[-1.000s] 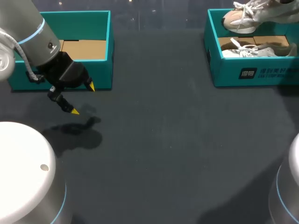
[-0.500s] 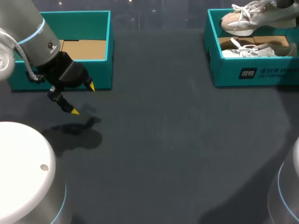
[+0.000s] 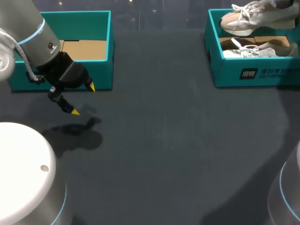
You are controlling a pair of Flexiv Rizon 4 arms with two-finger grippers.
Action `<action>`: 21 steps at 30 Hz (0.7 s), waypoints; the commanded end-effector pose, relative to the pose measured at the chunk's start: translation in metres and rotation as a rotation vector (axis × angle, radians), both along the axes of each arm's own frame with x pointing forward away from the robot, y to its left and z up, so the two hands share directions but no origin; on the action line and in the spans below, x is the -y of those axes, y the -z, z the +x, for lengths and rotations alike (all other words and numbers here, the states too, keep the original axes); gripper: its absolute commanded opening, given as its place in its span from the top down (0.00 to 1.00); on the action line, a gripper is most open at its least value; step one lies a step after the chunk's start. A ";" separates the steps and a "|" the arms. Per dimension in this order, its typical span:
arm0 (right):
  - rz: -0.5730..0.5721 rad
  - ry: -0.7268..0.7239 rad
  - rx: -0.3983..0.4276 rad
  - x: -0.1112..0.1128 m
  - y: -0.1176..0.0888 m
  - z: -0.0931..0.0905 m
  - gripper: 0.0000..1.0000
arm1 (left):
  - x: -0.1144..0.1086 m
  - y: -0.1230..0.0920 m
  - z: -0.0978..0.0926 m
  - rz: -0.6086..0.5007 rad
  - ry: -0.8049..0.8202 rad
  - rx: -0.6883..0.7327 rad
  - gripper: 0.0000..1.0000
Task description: Take the shoe out of the shoebox, open the shoe tongue, remove and reinsert the insole, then place the shoe into the shoebox
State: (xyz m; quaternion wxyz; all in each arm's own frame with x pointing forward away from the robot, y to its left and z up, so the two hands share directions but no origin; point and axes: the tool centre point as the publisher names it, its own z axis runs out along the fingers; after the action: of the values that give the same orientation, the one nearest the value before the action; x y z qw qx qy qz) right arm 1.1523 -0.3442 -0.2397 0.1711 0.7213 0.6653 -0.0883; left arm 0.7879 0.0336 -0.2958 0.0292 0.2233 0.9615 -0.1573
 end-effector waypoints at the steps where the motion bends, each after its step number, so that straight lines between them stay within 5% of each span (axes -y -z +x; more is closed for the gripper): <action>1: 0.007 0.011 -0.010 0.006 0.010 0.005 1.00 | -0.001 0.000 -0.001 0.001 0.000 0.002 0.00; 21: 0.026 0.052 -0.082 0.003 0.046 0.018 1.00 | -0.001 0.000 -0.001 0.001 0.000 0.002 0.00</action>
State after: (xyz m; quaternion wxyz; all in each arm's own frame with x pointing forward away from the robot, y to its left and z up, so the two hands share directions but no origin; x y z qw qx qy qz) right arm 1.1571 -0.3477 -0.2816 0.1451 0.7343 0.6556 -0.0999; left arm 0.7879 0.0336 -0.2958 0.0292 0.2233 0.9615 -0.1573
